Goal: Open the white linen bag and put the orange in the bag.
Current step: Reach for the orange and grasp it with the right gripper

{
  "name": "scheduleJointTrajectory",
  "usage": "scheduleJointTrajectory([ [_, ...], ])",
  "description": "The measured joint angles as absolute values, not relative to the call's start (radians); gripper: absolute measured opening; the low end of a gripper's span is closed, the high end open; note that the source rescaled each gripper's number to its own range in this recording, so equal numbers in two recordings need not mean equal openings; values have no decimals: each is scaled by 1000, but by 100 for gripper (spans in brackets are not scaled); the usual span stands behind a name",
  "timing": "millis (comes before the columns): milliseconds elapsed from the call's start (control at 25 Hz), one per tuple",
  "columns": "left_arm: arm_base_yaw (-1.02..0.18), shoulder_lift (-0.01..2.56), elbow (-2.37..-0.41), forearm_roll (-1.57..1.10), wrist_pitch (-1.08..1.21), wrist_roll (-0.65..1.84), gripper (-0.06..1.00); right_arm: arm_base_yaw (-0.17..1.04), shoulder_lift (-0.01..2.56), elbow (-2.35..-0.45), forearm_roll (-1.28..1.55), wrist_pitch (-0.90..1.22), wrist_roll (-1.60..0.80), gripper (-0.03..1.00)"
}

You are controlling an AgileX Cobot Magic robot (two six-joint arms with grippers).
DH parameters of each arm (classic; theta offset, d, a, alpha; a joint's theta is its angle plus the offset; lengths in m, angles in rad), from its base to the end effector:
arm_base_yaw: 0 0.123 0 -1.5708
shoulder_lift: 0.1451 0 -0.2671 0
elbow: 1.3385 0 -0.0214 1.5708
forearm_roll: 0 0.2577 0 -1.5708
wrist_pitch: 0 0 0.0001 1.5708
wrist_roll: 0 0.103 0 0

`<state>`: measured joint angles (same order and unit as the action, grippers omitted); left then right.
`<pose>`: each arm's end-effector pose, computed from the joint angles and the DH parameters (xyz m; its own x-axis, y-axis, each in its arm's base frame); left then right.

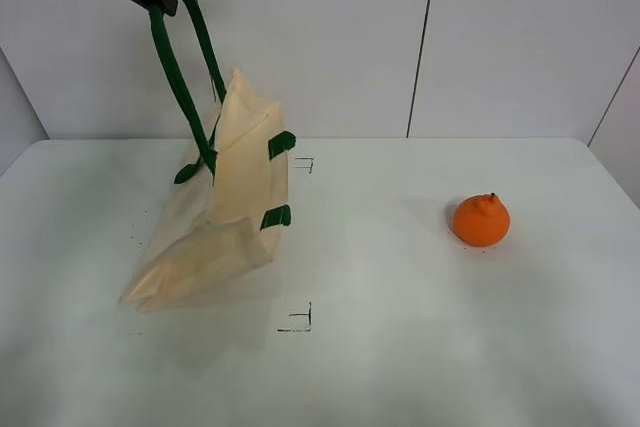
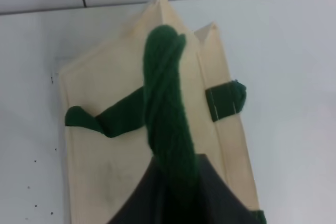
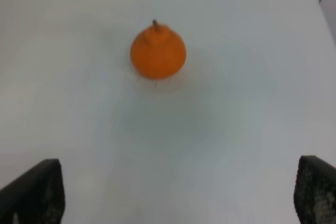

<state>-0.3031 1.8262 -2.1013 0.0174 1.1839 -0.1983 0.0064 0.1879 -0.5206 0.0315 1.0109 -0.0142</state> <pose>0.3895 -0.1201 0.4048 -0.7409 0.0321 -0.6709 0.1495 0.9817 -0.1182 0.0596 0.0031 0.2775 -0.5571 -0.0010 -0.8305 -0.0271 0.9995 0.0170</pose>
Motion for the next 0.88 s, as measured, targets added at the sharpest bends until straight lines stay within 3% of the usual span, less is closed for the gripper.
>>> scheduleJointTrajectory([
  [360, -303, 1808, -2101, -7, 1184, -192, 0, 6, 881, -752, 73, 911, -21, 100],
  [880, -303, 1808, -2101, -10, 1184, -190, 0, 96, 1791, -1381, 82, 949, -99, 100],
])
